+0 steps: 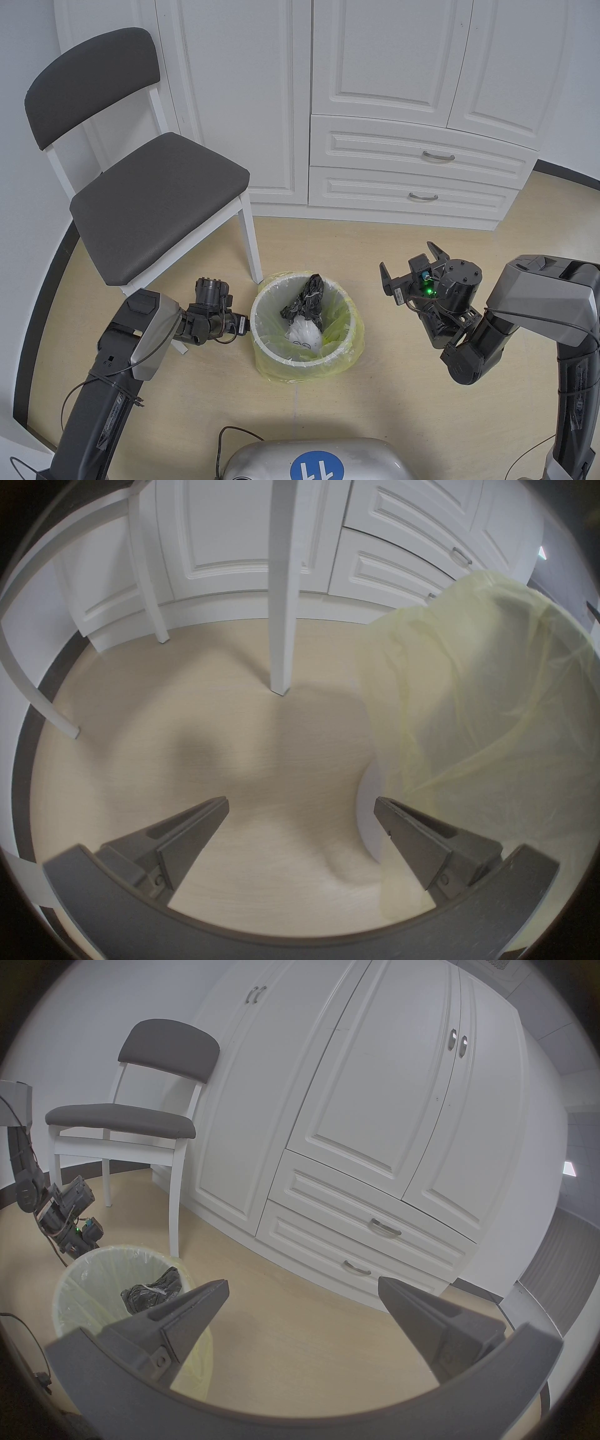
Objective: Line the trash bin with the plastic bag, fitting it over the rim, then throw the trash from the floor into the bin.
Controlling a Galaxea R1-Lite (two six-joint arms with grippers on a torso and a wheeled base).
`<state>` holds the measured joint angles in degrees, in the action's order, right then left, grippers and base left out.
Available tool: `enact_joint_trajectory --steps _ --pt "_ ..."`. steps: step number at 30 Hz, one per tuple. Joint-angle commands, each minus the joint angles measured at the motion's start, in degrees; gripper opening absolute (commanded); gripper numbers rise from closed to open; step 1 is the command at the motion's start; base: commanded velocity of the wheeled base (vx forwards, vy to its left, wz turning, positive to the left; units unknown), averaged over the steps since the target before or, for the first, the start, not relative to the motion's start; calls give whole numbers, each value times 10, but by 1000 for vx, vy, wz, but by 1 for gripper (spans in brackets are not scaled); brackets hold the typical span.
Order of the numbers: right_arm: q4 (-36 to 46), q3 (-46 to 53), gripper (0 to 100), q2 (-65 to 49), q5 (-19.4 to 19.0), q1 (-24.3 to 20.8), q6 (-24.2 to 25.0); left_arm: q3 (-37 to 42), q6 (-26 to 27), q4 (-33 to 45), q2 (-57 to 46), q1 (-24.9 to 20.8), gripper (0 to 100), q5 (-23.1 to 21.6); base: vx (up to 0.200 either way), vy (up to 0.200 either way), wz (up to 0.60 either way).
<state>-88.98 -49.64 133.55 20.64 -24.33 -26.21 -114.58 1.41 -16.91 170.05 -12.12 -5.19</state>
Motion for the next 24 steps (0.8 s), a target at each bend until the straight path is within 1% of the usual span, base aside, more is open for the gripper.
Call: enact_joint_trajectory --steps 1,3,4,7,8,9,10,11,12,13,14,15,16,17,19,21,22,23,24 --pt "-10 6 100 -3 0 0 -1 0 2 -2 -16 15 100 27 0 0 0" --pt "-10 8 100 -7 0 -1 0 4 10 -1 -39 24 100 50 0 0 0" --pt "-10 9 100 -8 0 -1 0 19 19 -1 -51 28 100 55 0 0 0" --pt "-10 24 100 -19 0 -1 -5 121 79 -5 -123 40 100 65 0 0 0" --pt "-10 28 100 -22 0 0 -9 148 90 -6 -141 40 100 71 0 0 0" --pt "-10 28 100 -22 0 0 -9 148 90 -6 -141 40 100 71 0 0 0" --pt "-10 47 100 -29 0 -1 -17 226 105 -15 -194 36 100 100 0 0 0" --pt "-10 49 100 -30 0 -1 -17 232 106 -16 -198 36 100 102 0 0 0" --pt "-10 67 100 -42 0 -1 -17 299 112 -35 -238 28 100 121 0 0 0" --pt "-10 74 100 -45 0 -1 -17 321 115 -42 -250 24 100 125 0 0 0" --pt "-10 86 100 -52 0 -1 -17 370 125 -61 -280 17 100 128 0 0 0" --pt "-10 89 100 -54 0 -1 -16 386 129 -68 -291 17 100 128 0 0 0" --pt "-10 101 100 -58 0 1 -13 449 140 -101 -324 11 100 127 0 0 0" --pt "-10 110 100 -59 2 3 -9 492 143 -127 -345 6 100 126 0 0 0" --pt "-10 123 100 -61 2 7 7 547 143 -174 -372 0 100 124 0 0 0" --pt "-10 137 100 -62 4 6 35 600 141 -219 -400 -2 100 122 0 0 0" --pt "-10 150 100 -64 5 3 54 639 142 -248 -423 -2 100 120 0 0 0" --pt "-10 159 100 -65 5 3 63 660 142 -263 -435 -2 100 117 0 0 0" --pt "-10 159 100 -65 5 3 63 660 142 -263 -435 -2 100 117 0 0 0"
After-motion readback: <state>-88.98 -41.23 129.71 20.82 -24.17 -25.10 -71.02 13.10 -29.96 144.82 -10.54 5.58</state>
